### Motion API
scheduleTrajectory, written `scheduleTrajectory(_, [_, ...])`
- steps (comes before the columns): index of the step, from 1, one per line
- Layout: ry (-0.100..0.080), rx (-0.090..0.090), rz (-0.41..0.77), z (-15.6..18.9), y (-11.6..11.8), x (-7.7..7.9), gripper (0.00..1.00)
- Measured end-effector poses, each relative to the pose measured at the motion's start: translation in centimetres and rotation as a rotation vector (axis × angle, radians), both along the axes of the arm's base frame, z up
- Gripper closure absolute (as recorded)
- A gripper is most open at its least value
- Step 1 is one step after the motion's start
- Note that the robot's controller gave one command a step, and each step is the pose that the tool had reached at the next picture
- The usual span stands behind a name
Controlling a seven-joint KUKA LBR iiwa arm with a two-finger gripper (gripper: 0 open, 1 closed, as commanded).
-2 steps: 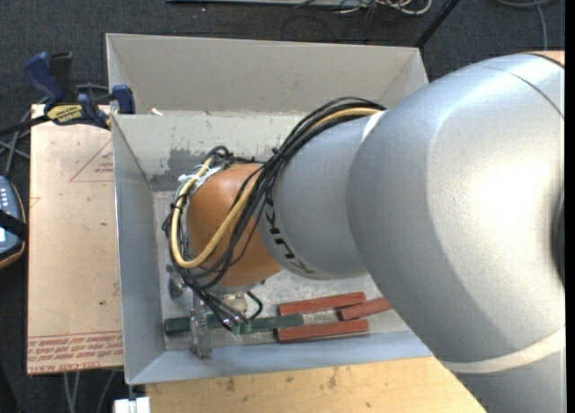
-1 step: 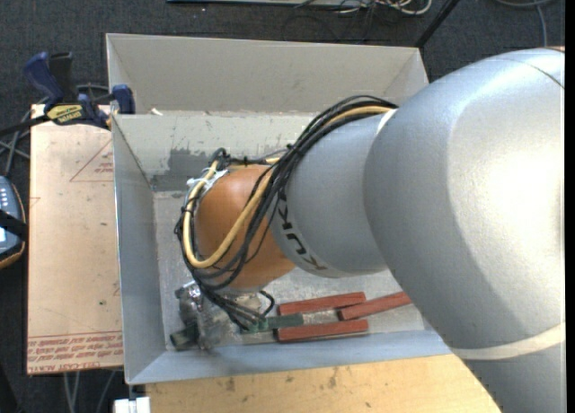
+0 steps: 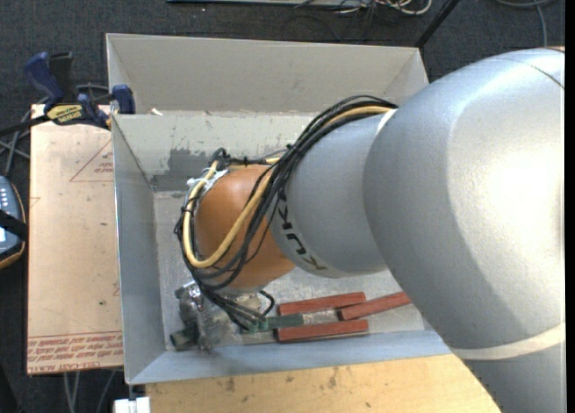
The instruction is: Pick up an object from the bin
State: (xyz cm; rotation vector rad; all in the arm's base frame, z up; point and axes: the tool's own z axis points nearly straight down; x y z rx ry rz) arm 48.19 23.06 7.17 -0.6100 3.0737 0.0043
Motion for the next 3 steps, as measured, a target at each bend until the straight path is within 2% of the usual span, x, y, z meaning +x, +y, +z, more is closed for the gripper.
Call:
scheduleTrajectory(1, [0.004,-0.002,0.000,0.4,-0.1,-0.1,1.00])
scheduleTrajectory(2, [0.015,-0.007,0.000,2.5,-0.1,-0.4,1.00])
scheduleTrajectory(3, [0.012,-0.005,0.000,4.9,-0.1,-0.3,1.00])
